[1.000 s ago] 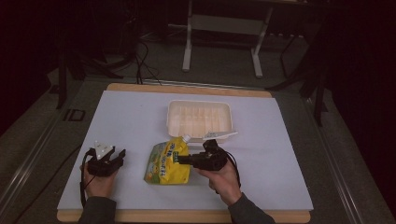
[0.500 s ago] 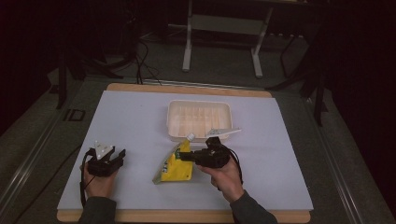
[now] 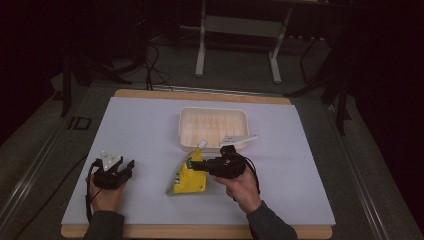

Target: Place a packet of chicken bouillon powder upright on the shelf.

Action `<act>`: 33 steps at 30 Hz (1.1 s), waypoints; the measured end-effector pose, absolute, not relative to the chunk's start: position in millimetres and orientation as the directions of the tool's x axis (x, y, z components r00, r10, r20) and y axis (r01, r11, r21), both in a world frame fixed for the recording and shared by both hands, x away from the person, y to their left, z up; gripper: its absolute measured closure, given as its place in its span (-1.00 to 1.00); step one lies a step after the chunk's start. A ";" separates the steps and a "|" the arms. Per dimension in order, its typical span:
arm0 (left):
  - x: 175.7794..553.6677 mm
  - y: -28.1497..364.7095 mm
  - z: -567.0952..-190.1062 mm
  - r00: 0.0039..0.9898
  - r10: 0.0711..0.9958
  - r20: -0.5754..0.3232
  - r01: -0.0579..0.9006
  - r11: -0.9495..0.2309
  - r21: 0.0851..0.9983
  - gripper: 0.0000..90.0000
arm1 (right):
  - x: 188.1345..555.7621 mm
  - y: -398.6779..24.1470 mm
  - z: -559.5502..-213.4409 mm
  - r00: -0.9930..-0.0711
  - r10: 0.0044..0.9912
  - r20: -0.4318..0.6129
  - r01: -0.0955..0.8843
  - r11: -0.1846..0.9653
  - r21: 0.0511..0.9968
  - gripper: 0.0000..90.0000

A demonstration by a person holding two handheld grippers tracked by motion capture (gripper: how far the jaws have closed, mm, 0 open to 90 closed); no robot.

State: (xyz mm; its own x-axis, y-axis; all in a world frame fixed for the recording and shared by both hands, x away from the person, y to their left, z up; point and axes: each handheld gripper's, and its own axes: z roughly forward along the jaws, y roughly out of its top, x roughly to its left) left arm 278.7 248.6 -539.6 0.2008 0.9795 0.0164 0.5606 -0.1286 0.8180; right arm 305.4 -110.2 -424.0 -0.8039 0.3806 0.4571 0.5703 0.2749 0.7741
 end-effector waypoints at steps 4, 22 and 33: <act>278.7 248.6 -539.5 0.201 0.979 0.017 0.561 -0.129 0.818 0.21 | 306.2 -109.5 -422.0 -0.815 0.376 0.441 0.554 0.283 0.783 1.00; 278.7 248.8 -539.5 0.200 0.980 0.016 0.561 -0.128 0.818 0.20 | 304.9 -106.4 -411.5 -0.855 0.359 0.375 0.486 0.300 0.821 1.00; 278.7 249.2 -539.4 0.199 0.980 0.014 0.561 -0.126 0.818 0.19 | 302.8 -105.2 -404.2 -0.872 0.352 0.340 0.449 0.301 0.841 1.00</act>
State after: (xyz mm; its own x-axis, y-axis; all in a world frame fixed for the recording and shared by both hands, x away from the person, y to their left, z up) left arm 278.7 249.2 -539.4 0.1994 0.9798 0.0139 0.5608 -0.1258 0.8183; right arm 302.8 -105.2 -404.2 -0.8723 0.3516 0.3398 0.4490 0.3007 0.8414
